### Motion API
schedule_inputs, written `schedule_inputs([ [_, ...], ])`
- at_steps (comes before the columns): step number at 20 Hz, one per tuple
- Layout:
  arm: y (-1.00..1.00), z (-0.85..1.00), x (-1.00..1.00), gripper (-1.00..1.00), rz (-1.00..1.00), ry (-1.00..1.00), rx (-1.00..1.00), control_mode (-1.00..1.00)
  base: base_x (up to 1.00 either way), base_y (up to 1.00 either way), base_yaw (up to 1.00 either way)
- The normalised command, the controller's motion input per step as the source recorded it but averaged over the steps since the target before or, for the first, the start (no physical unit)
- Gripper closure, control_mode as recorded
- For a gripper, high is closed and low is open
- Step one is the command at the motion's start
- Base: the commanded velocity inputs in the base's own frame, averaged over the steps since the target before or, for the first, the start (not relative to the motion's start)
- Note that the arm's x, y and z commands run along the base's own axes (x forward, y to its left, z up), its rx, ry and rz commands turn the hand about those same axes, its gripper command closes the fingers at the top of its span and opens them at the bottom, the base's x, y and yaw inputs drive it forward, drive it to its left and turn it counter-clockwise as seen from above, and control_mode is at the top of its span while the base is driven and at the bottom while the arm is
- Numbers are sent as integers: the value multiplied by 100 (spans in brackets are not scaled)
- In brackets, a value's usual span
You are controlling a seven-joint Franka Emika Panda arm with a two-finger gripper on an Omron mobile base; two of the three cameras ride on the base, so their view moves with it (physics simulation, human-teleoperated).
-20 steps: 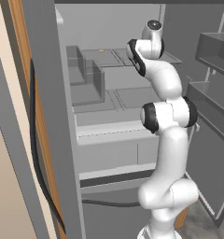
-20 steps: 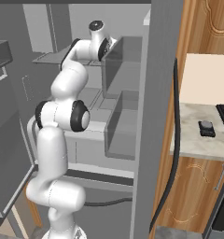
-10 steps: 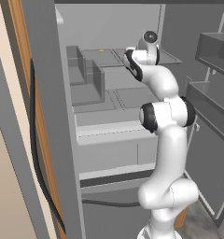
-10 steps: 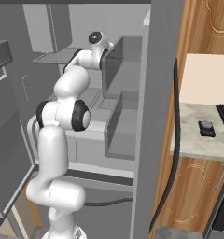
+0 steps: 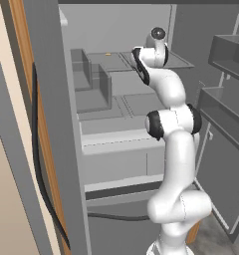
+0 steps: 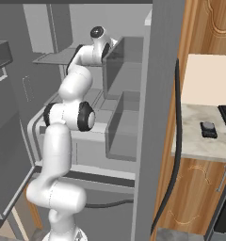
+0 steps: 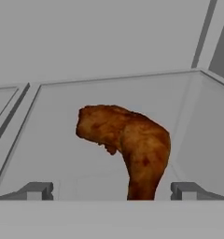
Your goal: Take the chicken drumstick from the fridge and place it on the digital scale on the counter by the fridge. Wait a few seconds for a reading, then move it to the plate on the dining counter.
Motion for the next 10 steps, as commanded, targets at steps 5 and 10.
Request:
schedule_inputs([
  [5, -18, -7, -4, -100, 0, 2, 0, -100, 0, 0, 0],
  [10, -8, -52, -25, -100, 0, 0, 0, -100, 0, 0, 0],
])
